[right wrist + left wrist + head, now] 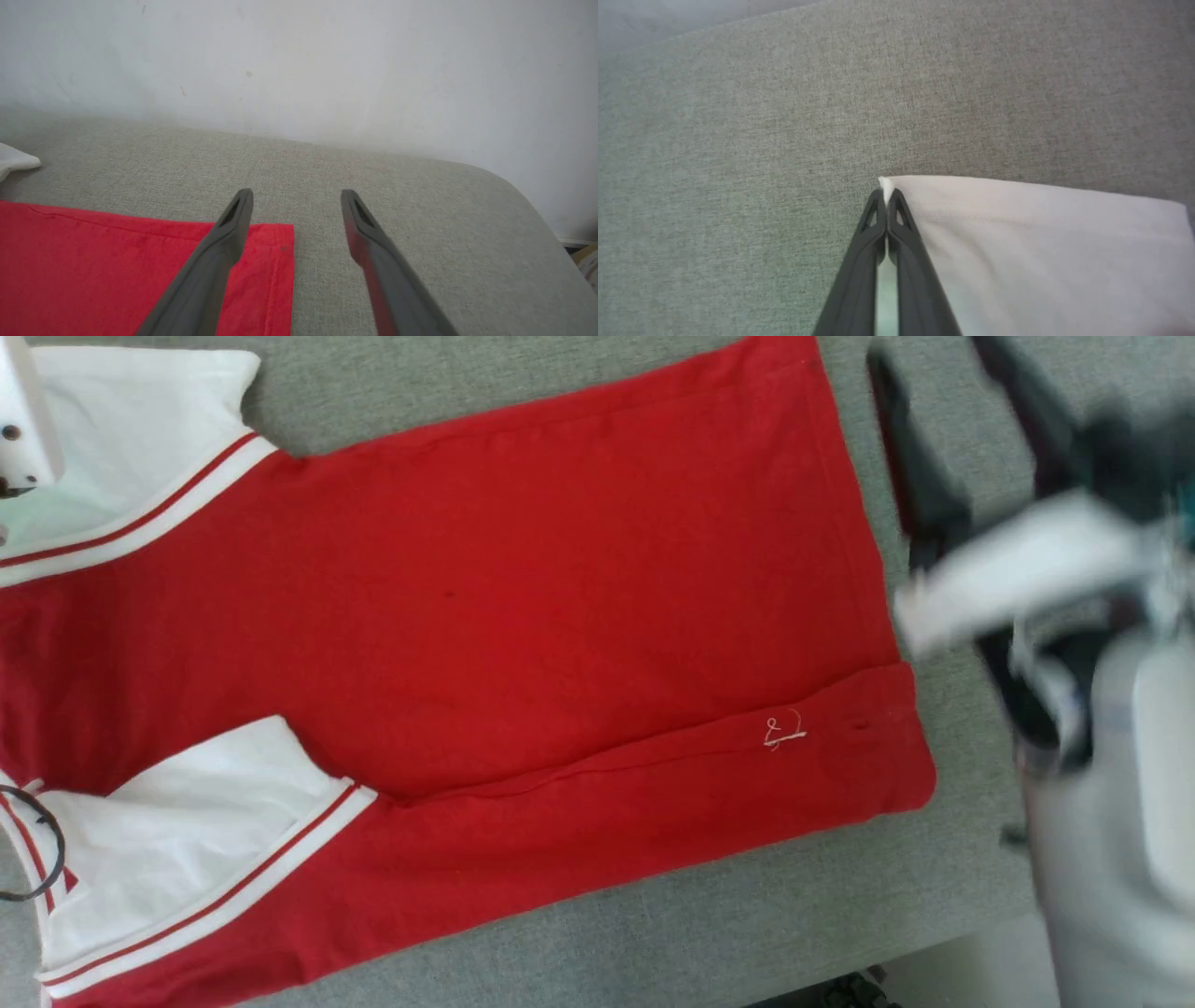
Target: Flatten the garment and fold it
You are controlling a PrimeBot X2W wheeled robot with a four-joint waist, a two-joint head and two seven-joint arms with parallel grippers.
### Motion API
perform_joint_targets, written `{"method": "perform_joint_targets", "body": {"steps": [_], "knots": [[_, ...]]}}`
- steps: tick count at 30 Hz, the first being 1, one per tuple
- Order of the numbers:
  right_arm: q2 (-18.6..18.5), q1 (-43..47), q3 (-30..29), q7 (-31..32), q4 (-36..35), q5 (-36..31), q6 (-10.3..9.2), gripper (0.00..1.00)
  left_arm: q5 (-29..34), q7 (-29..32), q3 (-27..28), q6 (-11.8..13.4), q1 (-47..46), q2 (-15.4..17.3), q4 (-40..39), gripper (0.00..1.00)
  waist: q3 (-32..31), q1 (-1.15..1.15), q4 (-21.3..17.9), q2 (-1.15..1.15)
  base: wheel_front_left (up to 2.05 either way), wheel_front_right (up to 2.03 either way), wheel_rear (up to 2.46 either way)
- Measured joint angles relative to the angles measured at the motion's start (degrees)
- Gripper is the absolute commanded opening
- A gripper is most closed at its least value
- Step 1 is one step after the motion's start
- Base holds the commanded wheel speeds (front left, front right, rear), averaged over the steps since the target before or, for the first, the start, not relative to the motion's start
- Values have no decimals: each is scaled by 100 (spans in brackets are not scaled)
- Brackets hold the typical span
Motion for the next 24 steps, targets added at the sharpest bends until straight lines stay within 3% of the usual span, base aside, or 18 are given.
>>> {"method": "perform_joint_targets", "body": {"steps": [10,20,21,22,23,24], "knots": [[93,-2061,-438,3073,2193,142,-1,100,-5,-219,-145,-153,-19,-178,-2,0,24,0,226,0,0,0,0],[105,-2602,-261,4424,2998,71,-1,100,-46,-465,-258,-254,-133,-348,112,0,72,0,410,0,0,0,0],[104,-2636,-265,4488,3023,64,-1,95,-47,-491,-264,-282,-142,-350,119,0,81,0,419,0,0,0,0],[102,-2676,-268,4548,3047,60,-1,77,-48,-525,-269,-301,-143,-354,126,0,90,0,430,0,0,0,0],[102,-2703,-267,4584,3060,32,-1,47,-55,-571,-275,-310,-145,-364,132,0,96,0,442,0,0,0,0],[109,-2719,-268,4602,3065,-10,0,30,-55,-612,-283,-349,-148,-371,135,0,102,0,454,0,0,0,0]]}}
